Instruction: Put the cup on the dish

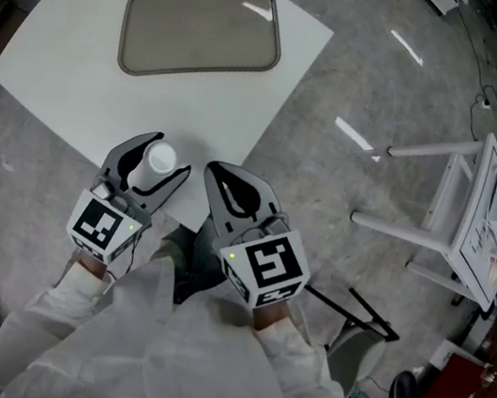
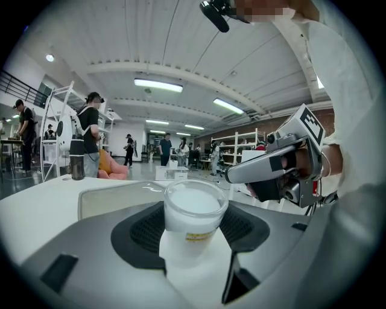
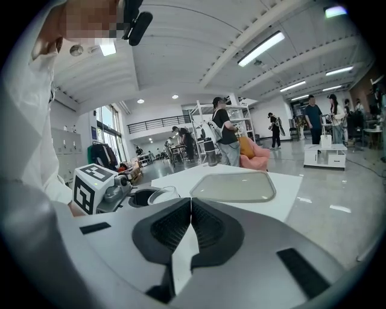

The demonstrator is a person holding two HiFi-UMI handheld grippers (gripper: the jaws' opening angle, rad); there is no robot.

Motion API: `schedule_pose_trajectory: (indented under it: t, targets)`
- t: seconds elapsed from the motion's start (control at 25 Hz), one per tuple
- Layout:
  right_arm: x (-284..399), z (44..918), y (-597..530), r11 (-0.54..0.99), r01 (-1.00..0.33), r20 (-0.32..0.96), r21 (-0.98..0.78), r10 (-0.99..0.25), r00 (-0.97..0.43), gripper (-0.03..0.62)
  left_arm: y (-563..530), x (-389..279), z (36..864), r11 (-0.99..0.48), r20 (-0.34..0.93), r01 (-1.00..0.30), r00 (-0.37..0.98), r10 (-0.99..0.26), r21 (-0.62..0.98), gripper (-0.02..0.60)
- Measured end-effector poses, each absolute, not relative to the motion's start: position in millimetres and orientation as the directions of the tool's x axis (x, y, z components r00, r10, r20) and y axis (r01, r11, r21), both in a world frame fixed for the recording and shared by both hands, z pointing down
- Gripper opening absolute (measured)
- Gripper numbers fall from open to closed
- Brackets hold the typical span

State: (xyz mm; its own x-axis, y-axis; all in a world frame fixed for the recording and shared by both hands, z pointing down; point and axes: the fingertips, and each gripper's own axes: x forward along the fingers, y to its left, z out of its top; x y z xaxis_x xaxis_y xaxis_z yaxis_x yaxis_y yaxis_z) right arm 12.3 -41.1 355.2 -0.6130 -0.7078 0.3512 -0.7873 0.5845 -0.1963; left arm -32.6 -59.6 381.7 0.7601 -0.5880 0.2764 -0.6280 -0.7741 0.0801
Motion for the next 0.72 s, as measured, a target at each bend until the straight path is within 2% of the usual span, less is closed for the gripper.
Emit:
schedule_pose_trajectory:
  t: [0.2, 0.72]
  targets:
    - [10.6, 348.3, -46.0, 0.594, -0.783, 0.337, -0.183, -0.711, -0.617, 0.012, -60.5, -30.8, 378.6, -0.795, 0.284, -0.606, 0.767, -0.575, 0.026, 0.275]
    - [28.5, 335.3, -124.5, 0.622, -0.769, 0.307, -0.149, -0.71, -0.633, 0.012, -131.6, -17.5, 360.4, -0.773, 0.245, -0.634, 0.754, -0.609, 0.03, 0.275]
